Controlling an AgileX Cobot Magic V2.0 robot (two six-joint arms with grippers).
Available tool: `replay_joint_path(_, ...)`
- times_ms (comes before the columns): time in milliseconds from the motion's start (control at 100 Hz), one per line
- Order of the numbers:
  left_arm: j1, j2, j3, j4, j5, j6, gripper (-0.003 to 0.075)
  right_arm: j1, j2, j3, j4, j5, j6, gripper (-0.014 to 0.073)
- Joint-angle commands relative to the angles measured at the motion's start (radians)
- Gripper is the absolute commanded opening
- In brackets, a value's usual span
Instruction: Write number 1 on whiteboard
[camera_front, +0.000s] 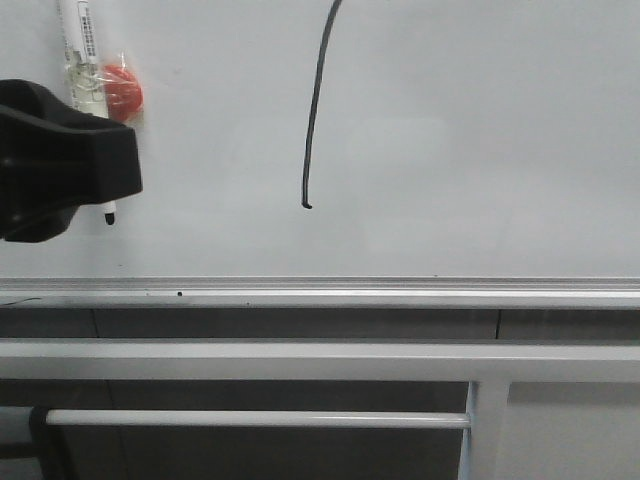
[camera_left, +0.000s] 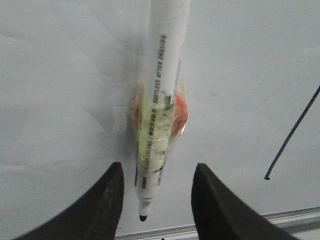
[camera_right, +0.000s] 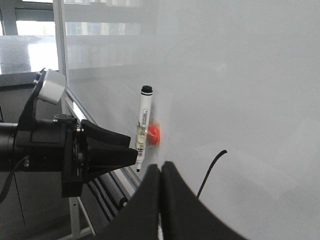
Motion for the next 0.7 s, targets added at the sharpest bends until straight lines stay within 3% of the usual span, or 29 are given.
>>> replay_joint_path(0,-0.032,-0.045,-0.020,-0.019,-0.238,0.044,0.0297,-0.004,-0.003,-0.028,-0.006,-0.060,-0.008,-0.0063)
replay_joint_path(130,-0.079,-0.102,-0.020,-0.067,-0.238,0.139,0.0256,-0.004,-0.003,-0.028,-0.006,-0.060,-0.008,-0.0063)
replay_joint_path(250,-0.139,-0.162,-0.020,-0.088,-0.238,0.240,-0.0020,-0.004,-0.003,-0.028,-0.006,-0.060,-0.008,-0.0063)
replay_joint_path(490,-0.238,-0.235,-0.020,-0.159,-0.234,0.477,-0.0020,-0.004,-0.048,-0.010,-0.006,-0.072,-0.008,-0.0063)
replay_joint_path(690,-0.262,-0.248,-0.020,-0.182,-0.234,0.533,-0.0020,-0.004,-0.248,0.131,-0.001,-0.152,-0.008,-0.0063)
